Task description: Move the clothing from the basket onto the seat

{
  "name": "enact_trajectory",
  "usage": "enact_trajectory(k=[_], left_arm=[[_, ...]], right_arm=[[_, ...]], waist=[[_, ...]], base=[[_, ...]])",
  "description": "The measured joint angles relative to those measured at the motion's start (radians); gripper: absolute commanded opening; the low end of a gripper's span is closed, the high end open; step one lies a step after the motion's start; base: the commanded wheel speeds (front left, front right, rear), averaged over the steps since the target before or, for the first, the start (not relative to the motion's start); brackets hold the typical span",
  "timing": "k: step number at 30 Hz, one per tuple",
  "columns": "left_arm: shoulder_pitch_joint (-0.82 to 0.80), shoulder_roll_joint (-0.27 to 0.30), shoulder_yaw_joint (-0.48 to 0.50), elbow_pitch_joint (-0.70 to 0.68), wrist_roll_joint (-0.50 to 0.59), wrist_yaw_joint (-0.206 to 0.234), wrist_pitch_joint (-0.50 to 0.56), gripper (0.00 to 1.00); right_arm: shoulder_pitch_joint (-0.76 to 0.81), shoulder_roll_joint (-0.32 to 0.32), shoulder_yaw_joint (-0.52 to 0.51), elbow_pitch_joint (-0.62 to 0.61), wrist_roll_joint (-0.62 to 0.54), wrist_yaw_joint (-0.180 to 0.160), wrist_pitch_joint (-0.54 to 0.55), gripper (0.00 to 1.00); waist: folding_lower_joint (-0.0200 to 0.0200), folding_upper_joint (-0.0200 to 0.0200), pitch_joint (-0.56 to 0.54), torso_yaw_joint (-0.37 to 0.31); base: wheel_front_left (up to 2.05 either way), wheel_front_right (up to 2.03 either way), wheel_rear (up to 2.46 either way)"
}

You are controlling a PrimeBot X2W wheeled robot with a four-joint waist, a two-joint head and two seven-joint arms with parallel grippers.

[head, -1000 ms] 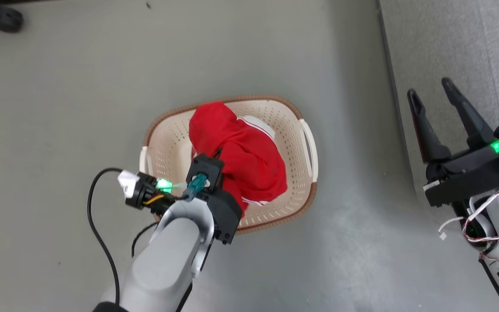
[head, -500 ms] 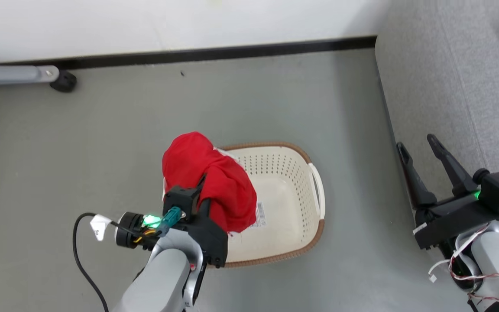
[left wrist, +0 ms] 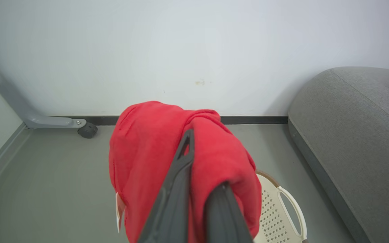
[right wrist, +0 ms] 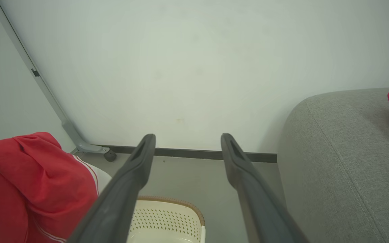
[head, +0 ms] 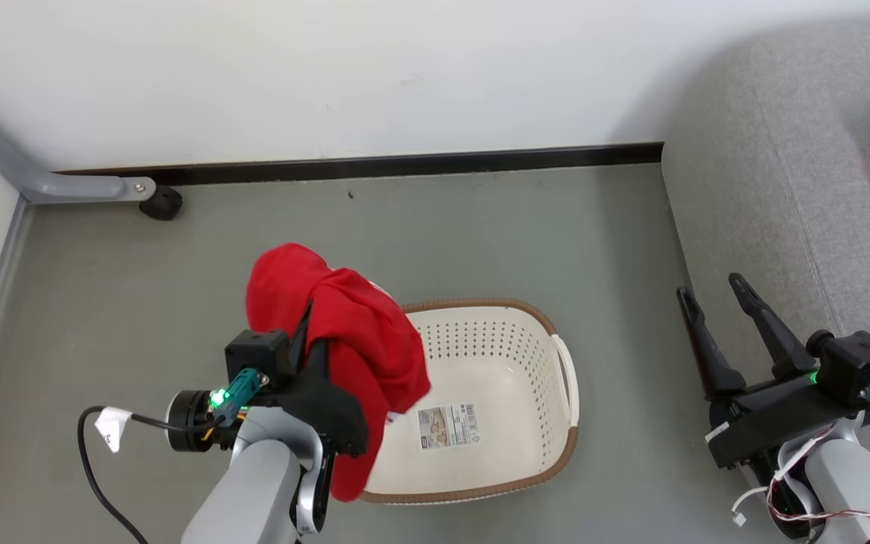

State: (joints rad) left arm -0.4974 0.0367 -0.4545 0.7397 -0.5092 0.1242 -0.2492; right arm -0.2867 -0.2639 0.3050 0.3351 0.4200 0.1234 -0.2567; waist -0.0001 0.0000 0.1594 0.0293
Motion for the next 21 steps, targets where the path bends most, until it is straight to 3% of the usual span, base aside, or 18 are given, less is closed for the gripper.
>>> enact_trajectory(k=[9,21], left_arm=[[0.051,0.004,0.071,-0.137,0.061,0.000,0.000,0.00],[0.075,0.004,0.083,-0.379,0.132,0.000,0.000,0.00]], right_arm=[[0.019,0.011,-0.014,-0.005,-0.025,0.000,0.000,1.00],[0.038,0.025,-0.021,0.002,-0.049,0.000,0.000,1.00]], waist=[[0.0001,0.0000,-0.027,0.007],[0.0001,0.0000,-0.051,0.009]], base=[[0.00,0.00,0.00],[0.00,0.00,0.00]])
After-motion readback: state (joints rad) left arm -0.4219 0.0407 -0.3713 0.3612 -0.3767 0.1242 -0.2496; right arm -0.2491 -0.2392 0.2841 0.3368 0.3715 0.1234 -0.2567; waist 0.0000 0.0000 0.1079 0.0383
